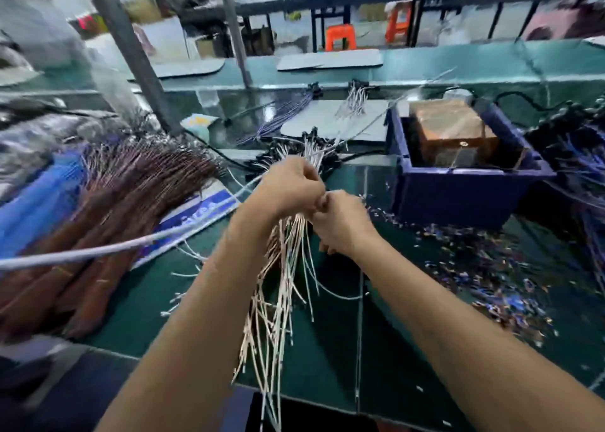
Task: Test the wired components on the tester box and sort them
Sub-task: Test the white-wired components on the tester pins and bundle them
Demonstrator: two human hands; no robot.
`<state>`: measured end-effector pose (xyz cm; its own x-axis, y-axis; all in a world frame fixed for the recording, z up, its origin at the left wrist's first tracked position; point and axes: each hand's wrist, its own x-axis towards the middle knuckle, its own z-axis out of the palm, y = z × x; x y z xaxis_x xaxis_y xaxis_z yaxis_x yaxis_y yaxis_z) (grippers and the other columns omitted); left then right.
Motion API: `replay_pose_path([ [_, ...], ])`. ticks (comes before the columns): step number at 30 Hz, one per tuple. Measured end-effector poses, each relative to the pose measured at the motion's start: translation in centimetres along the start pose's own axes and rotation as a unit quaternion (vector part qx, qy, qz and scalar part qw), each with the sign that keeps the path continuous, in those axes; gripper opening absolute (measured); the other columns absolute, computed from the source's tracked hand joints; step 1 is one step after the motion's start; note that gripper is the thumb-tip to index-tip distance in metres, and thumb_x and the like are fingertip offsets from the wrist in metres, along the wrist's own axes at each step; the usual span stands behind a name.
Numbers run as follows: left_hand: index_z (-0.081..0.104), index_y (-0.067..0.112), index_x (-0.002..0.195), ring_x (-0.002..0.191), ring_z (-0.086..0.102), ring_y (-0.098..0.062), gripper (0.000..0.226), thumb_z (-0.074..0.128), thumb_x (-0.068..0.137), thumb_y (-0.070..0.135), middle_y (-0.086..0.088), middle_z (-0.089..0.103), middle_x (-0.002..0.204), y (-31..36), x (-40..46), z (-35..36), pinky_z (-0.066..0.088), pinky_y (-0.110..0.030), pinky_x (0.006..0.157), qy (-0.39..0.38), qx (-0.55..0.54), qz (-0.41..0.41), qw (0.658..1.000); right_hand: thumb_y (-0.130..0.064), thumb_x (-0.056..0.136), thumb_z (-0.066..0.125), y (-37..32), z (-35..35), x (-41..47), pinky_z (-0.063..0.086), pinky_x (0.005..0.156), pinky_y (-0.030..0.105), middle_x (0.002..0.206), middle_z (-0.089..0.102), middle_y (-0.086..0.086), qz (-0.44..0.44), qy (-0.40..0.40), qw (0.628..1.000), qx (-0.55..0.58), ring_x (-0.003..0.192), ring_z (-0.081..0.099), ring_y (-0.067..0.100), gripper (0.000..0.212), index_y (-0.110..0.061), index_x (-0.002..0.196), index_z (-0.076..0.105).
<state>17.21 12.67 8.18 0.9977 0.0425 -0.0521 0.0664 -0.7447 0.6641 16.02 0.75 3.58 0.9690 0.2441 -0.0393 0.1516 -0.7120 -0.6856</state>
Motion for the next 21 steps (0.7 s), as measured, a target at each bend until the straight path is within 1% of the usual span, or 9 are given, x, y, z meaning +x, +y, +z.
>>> replay_pose_path([
  [2,0.075,0.015,0.075,0.083,0.073,-0.024,0.012,0.064,0.079,0.010,-0.006,0.076,0.080,-0.1,1.3,0.1,0.060,-0.032,0.076,0.093,0.015,-0.003,0.996,-0.059,0.099,0.055,-0.6,0.6,0.9,0.059,0.080,0.041,0.090,0.075,0.011,-0.020,0.008,0.995,-0.100,0.087,0.072,0.033,0.048,-0.013,0.095,0.067],
  [3,0.074,0.014,0.076,0.085,0.072,-0.024,0.012,0.063,0.079,0.011,-0.004,0.075,0.079,0.0,1.8,0.2,0.059,-0.031,0.075,0.121,0.017,-0.007,0.993,-0.061,0.099,0.053,-0.7,0.7,1.1,0.059,0.082,0.042,0.086,0.075,0.010,-0.021,0.008,0.992,-0.128,0.085,0.073,0.032,0.049,-0.014,0.095,0.067],
  [5,0.071,0.015,0.071,0.083,0.069,-0.024,0.012,0.061,0.078,0.012,0.000,0.070,0.071,0.1,3.0,0.4,0.049,-0.026,0.063,0.147,0.020,-0.014,0.989,-0.053,0.102,0.053,-0.3,0.6,1.7,0.059,0.083,0.042,0.073,0.075,0.008,-0.016,-0.008,0.993,-0.121,0.076,0.075,0.029,0.042,-0.015,0.090,0.066],
  [7,0.073,0.014,0.078,0.083,0.068,-0.026,0.013,0.060,0.076,0.012,-0.003,0.069,0.074,0.2,4.3,0.6,0.042,-0.025,0.062,0.155,0.042,-0.018,0.987,-0.042,0.105,0.053,0.0,0.4,1.9,0.060,0.081,0.043,0.068,0.074,0.008,-0.009,-0.017,0.995,-0.101,0.069,0.075,0.028,0.037,-0.013,0.087,0.067],
  [9,0.072,0.011,0.092,0.090,0.067,-0.030,0.018,0.061,0.077,0.014,-0.009,0.069,0.089,0.3,5.6,0.8,0.043,-0.029,0.069,0.157,0.087,-0.025,0.983,-0.039,0.107,0.052,0.4,0.3,1.9,0.060,0.078,0.039,0.060,0.071,0.006,-0.019,-0.017,0.995,-0.097,0.062,0.073,0.024,0.037,-0.012,0.084,0.065],
  [11,0.065,0.010,0.096,0.101,0.065,-0.036,0.016,0.064,0.081,0.016,-0.015,0.068,0.104,0.4,7.0,1.2,0.045,-0.033,0.074,0.158,0.128,-0.017,0.979,-0.038,0.107,0.052,0.7,0.2,1.3,0.055,0.068,0.034,0.058,0.068,0.007,-0.038,-0.005,0.995,-0.090,0.058,0.071,0.020,0.039,-0.011,0.080,0.062],
  [14,0.065,0.010,0.111,0.114,0.064,-0.037,0.027,0.069,0.088,0.022,-0.016,0.067,0.120,0.5,8.4,1.8,0.050,-0.037,0.086,0.162,0.177,-0.009,0.971,-0.034,0.108,0.054,1.2,-0.1,0.5,0.046,0.050,0.031,0.053,0.062,0.007,-0.070,-0.006,0.997,-0.032,0.046,0.068,0.019,0.044,-0.008,0.073,0.053],
  [17,0.063,0.009,0.119,0.116,0.064,-0.037,0.030,0.068,0.093,0.023,-0.015,0.067,0.123,0.5,9.2,2.2,0.050,-0.037,0.087,0.184,0.192,-0.014,0.964,-0.034,0.108,0.054,1.6,-0.1,0.3,0.046,0.048,0.032,0.050,0.058,0.008,-0.092,-0.012,0.996,-0.011,0.041,0.065,0.017,0.047,0.001,0.077,0.052],
  [21,0.062,0.007,0.113,0.111,0.065,-0.040,0.022,0.060,0.091,0.009,-0.019,0.067,0.119,0.5,9.4,2.3,0.049,-0.037,0.081,0.188,0.179,-0.020,0.965,-0.043,0.107,0.052,1.6,0.0,0.5,0.048,0.046,0.032,0.063,0.066,0.019,-0.078,-0.013,0.996,0.035,0.040,0.064,0.017,0.052,0.003,0.083,0.059],
])
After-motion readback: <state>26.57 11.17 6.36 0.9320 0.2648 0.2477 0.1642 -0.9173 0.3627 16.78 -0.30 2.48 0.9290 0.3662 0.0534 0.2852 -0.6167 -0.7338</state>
